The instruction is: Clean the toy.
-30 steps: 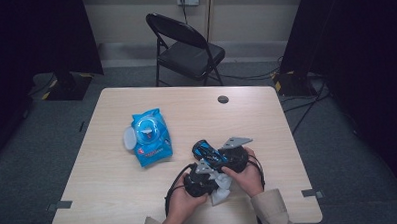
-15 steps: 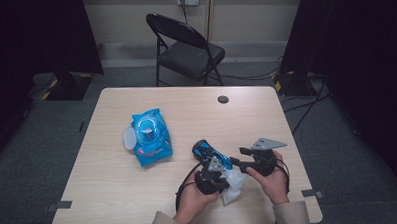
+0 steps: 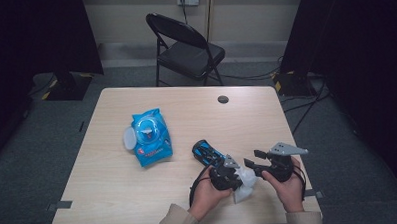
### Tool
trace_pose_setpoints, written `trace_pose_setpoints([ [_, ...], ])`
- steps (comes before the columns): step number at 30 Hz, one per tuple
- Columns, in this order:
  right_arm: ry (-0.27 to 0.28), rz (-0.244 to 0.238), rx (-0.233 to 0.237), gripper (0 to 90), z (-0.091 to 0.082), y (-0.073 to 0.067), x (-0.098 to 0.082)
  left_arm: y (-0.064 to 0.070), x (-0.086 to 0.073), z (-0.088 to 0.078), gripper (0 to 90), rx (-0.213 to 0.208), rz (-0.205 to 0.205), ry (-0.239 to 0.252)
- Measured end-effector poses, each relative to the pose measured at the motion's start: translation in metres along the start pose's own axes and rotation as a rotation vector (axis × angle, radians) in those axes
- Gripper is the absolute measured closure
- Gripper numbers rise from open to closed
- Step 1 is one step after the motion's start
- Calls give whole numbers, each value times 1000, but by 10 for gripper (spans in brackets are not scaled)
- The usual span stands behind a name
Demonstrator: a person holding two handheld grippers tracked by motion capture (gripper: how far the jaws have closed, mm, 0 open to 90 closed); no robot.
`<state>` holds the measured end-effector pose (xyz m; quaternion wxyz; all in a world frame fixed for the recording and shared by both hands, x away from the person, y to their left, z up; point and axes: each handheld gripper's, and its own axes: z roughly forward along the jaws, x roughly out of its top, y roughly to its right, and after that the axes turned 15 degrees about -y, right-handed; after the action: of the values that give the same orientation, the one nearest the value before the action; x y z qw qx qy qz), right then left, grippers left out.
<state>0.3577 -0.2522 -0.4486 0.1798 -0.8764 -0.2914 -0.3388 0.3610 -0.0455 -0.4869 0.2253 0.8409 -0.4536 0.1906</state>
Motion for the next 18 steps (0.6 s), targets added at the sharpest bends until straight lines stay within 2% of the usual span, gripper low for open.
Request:
trace_pose_setpoints([
  [3,-4,1,4,422,1,0,0,-2,-1,-8,640,-10,-13,17],
  [6,-10,4,13,416,4,0,-1,-6,-2,-19,544,9,0,31],
  [8,-17,0,17,419,6,-1,-2,-11,-4,-27,519,1,-4,48],
  [9,-18,2,19,422,6,-1,-2,-13,-4,-30,511,-5,8,44],
  [12,-22,-4,31,425,6,-3,-2,-20,-5,-41,424,42,41,73],
  [15,-28,-6,33,426,5,-5,-4,-35,-5,-54,324,67,5,84],
  [18,-41,-9,39,425,5,-7,-9,-56,-5,-64,258,97,-35,66],
])
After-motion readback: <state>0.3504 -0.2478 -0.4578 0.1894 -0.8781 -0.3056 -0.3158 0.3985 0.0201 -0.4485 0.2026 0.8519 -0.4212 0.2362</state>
